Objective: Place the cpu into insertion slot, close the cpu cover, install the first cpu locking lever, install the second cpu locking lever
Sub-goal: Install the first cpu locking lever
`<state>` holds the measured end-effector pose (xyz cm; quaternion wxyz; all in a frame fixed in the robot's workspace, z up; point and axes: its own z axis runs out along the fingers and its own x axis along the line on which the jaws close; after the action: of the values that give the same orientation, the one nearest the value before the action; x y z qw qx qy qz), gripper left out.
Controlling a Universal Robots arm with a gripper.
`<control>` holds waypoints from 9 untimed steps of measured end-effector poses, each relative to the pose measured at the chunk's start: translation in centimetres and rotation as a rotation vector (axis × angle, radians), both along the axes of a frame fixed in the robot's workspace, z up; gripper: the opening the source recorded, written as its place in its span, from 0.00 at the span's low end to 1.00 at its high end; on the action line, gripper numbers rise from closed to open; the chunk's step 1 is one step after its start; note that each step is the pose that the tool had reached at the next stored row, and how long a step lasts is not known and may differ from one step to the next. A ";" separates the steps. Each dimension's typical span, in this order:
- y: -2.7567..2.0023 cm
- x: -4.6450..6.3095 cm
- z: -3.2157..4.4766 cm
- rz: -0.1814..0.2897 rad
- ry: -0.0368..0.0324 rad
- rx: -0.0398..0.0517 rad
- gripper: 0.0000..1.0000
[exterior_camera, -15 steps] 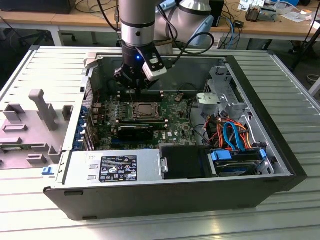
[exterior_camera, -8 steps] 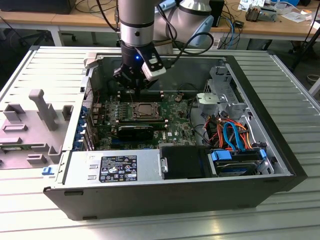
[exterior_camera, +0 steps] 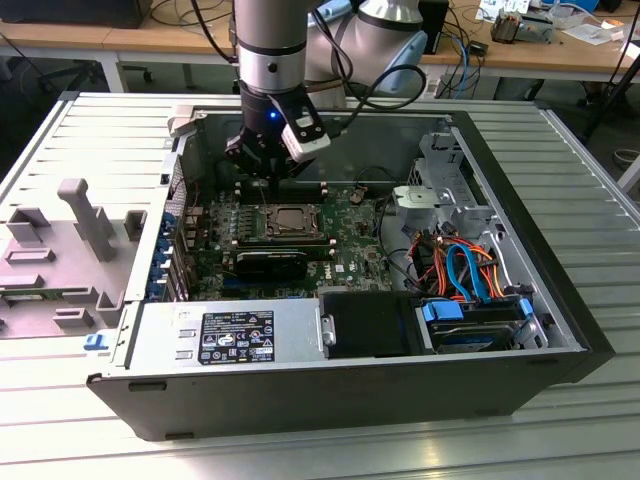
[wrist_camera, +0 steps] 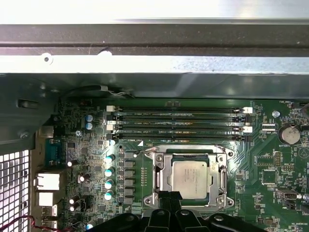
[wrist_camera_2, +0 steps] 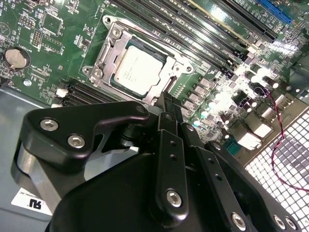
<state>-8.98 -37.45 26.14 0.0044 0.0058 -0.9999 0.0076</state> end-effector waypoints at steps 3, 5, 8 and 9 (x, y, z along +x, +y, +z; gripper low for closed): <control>0.00 -0.1 0.00 0.000 0.0000 0.0000 0.11; 0.00 -0.1 0.00 0.000 0.0000 0.0000 0.11; 0.00 -0.2 0.00 0.000 0.0000 -0.0001 0.11; 0.00 -0.5 0.00 0.000 0.0000 0.0000 0.11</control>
<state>-9.51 -37.45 26.14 0.0044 0.0058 -0.9999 0.0076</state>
